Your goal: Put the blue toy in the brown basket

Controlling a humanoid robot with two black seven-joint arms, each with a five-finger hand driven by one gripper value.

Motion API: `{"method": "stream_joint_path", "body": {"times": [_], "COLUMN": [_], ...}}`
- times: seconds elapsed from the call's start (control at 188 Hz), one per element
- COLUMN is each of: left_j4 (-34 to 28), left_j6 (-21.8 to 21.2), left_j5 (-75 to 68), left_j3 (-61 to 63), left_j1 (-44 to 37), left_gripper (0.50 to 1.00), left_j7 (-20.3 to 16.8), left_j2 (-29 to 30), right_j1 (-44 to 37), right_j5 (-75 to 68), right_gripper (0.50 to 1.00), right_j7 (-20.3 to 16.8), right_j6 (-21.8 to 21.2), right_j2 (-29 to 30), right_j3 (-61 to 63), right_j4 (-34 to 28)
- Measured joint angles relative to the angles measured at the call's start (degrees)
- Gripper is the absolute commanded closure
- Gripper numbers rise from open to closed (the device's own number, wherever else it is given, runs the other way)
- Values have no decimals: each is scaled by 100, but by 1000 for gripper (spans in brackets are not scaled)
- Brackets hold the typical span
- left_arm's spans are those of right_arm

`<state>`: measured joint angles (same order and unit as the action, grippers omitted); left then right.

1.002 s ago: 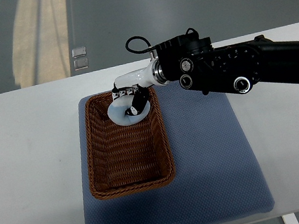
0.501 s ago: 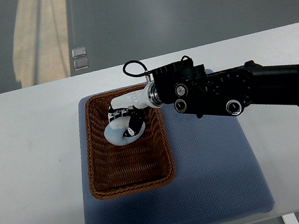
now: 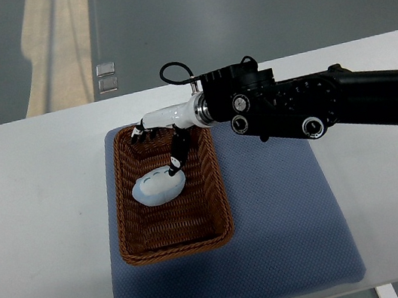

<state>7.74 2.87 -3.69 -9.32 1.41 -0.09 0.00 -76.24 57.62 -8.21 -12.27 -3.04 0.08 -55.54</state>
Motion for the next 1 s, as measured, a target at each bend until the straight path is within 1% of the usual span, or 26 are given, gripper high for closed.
{"method": "stream_joint_path", "body": {"times": [0.144,0.24,0.448,0.586,0.704,0.783,1.002], "left_j4": [0,0,0,1,1,1,1], "left_j6": [0,0,0,0,0,0,0], "left_j5": [0,0,0,0,0,0,0], "left_j3": [0,0,0,0,0,0,0], "left_j1": [0,0,0,0,0,0,0], "left_gripper": [500,500,500,500,500,500,500], "left_j7": [0,0,0,0,0,0,0], "left_j2": [0,0,0,0,0,0,0], "right_j1": [-65,64,923,1558,2126,2520,3328], "right_j5": [-10,-13,3,-14,-297,-672,-1491], "right_gripper": [597,595,595,597,597,597,597], "right_j7": [100,117,172,394,690,829,1146], "right_j6": [-7,15,61,144,272,405,944], "right_j2": [-125,-251,-564,-677,-644,-608,-592], "right_j3": [416,823,1905,2964,4071,4688,5479], "right_j4": [-1,28,69,128,257,310,391]}}
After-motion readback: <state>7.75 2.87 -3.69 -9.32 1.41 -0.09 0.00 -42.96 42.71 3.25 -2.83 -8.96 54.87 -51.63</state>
